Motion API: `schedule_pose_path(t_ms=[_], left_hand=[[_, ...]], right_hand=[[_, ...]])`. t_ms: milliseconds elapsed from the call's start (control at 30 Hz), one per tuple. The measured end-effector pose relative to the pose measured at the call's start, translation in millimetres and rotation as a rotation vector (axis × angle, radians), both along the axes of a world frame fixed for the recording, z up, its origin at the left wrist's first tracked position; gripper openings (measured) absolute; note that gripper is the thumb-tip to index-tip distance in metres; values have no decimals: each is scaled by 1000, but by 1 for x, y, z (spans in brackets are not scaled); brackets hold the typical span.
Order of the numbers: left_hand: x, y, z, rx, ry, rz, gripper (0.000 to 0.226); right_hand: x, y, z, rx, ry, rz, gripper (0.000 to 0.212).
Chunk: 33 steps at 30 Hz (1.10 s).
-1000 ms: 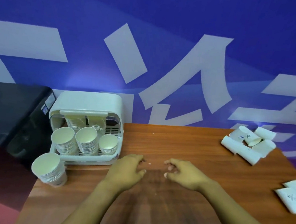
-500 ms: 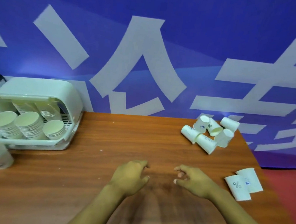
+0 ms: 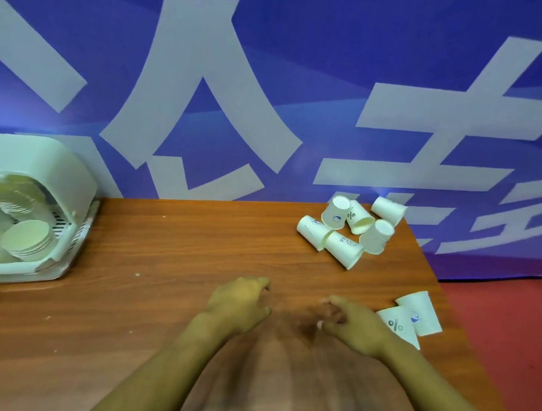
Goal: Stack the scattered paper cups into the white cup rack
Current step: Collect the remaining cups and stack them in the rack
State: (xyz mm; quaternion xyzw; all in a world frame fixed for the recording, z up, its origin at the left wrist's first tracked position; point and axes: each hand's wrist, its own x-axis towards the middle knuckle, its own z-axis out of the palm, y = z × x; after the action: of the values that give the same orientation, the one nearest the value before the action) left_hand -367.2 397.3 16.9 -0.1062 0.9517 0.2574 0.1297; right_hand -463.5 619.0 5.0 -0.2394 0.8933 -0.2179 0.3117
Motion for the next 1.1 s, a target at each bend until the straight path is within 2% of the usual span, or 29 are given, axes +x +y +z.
schedule_pose_path(t_ms=[133, 267, 500, 600, 800, 933, 1100], left_hand=[[-25, 29, -6, 32, -86, 3, 32], [-57, 64, -8, 26, -97, 75, 37], [-119, 170, -43, 140, -238, 73, 59], [-142, 206, -52, 142, -244, 72, 55], [-166, 242, -76, 290, -377, 171, 67], [-175, 252, -84, 250, -407, 194, 71], [-186, 257, -83, 255, -390, 223, 63]], right_hand=[[-30, 22, 0, 3, 1, -23, 51], [-77, 53, 0, -33, 57, -57, 53], [-146, 146, -25, 76, 89, -90, 62], [-167, 173, -41, 129, 82, -111, 68], [-183, 192, -73, 116, -66, -123, 78], [-181, 194, -88, 64, -135, -149, 76], [-183, 191, -95, 6, -177, -172, 75]])
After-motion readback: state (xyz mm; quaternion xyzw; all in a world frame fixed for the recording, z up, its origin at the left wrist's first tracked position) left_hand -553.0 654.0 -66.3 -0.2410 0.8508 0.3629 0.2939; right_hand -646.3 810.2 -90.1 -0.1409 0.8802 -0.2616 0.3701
